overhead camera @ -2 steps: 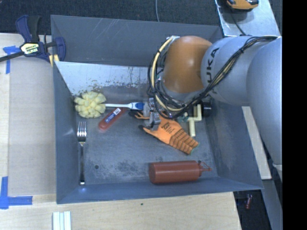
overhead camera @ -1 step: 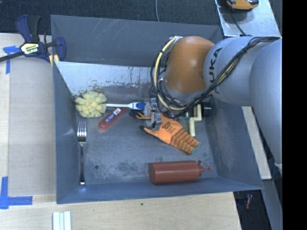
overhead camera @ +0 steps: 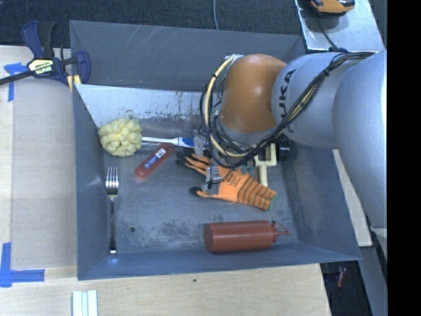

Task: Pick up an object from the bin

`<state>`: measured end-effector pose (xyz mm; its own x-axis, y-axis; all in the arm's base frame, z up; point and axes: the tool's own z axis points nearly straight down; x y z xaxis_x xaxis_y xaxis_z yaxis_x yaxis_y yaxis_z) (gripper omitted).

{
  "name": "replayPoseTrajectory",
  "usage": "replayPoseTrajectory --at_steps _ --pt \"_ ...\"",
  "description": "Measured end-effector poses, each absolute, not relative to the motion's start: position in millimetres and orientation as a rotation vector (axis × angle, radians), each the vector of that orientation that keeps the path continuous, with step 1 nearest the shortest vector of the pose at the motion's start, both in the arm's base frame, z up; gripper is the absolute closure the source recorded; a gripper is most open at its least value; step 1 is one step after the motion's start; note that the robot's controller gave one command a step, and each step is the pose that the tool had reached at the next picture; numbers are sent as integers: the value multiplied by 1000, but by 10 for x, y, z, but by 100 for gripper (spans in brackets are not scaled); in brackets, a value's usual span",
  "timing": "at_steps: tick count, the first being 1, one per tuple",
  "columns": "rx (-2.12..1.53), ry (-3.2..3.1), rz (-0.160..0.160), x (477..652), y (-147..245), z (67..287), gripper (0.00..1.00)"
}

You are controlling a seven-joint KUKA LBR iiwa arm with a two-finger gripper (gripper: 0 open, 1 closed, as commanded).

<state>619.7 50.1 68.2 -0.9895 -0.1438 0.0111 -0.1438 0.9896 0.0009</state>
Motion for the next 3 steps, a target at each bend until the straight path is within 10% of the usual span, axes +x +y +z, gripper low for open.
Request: replayPoseTrajectory --at_steps 1,3 --pt "224 -3140 -3 6238 506 714 100" --pt "223 -3140 -3 6239 506 715 100"
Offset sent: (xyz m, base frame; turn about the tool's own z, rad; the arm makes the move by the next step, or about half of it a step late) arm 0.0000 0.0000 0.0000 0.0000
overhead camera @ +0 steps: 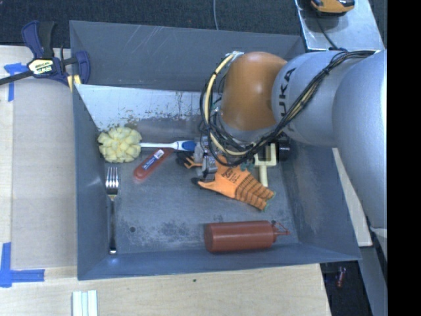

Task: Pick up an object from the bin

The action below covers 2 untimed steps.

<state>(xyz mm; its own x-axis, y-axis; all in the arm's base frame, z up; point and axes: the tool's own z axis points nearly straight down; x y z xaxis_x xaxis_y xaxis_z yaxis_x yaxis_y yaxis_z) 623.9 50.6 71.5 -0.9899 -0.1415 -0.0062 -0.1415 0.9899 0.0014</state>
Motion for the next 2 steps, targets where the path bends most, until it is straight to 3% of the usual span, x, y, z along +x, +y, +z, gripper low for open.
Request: replayPoseTrajectory --at_steps 2 --pt "-221 3128 3 6239 506 715 100"
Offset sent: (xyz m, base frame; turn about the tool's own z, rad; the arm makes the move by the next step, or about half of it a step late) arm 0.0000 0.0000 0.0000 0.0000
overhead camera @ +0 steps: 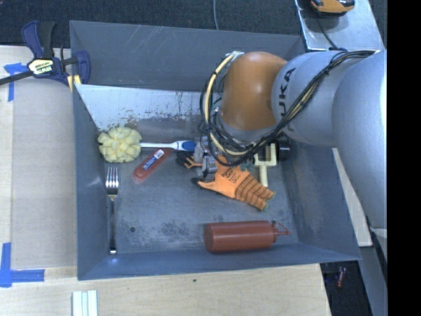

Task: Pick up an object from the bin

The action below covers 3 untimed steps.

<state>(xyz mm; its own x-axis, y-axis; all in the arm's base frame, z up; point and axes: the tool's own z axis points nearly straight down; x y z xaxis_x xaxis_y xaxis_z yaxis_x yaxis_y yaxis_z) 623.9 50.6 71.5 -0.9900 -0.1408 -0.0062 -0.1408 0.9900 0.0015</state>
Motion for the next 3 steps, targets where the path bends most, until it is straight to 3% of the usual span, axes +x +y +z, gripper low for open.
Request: replayPoseTrajectory --at_steps 3 --pt "-221 3128 3 6239 506 715 100"
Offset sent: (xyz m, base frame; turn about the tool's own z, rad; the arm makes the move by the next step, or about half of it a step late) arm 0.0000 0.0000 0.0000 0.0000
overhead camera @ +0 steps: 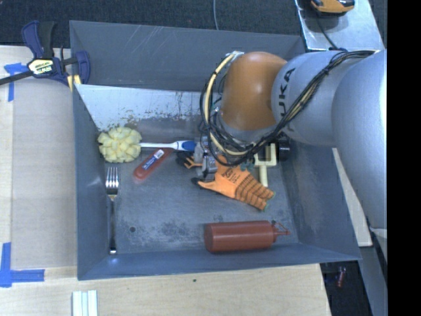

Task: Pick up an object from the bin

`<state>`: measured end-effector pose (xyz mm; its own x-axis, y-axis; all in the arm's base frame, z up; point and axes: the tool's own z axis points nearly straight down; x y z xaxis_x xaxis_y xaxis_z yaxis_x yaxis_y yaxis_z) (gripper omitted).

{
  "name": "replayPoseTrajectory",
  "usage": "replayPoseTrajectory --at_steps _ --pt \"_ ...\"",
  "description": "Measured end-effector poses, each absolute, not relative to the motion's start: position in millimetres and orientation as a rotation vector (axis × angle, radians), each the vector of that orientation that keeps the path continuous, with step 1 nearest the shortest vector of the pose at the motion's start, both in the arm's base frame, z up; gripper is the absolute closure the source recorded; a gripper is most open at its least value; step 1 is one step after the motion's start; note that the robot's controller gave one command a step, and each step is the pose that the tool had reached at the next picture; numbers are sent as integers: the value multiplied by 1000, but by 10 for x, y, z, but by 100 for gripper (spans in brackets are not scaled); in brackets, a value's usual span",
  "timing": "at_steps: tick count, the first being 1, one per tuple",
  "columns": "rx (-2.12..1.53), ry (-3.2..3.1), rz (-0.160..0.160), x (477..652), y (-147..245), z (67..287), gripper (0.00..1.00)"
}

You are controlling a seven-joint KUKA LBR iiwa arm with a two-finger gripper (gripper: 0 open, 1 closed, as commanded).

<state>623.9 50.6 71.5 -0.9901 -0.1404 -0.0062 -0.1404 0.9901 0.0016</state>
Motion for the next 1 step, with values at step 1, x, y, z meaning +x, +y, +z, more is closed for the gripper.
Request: replayPoseTrajectory --at_steps 1 --pt "-221 3128 3 6239 506 715 100"
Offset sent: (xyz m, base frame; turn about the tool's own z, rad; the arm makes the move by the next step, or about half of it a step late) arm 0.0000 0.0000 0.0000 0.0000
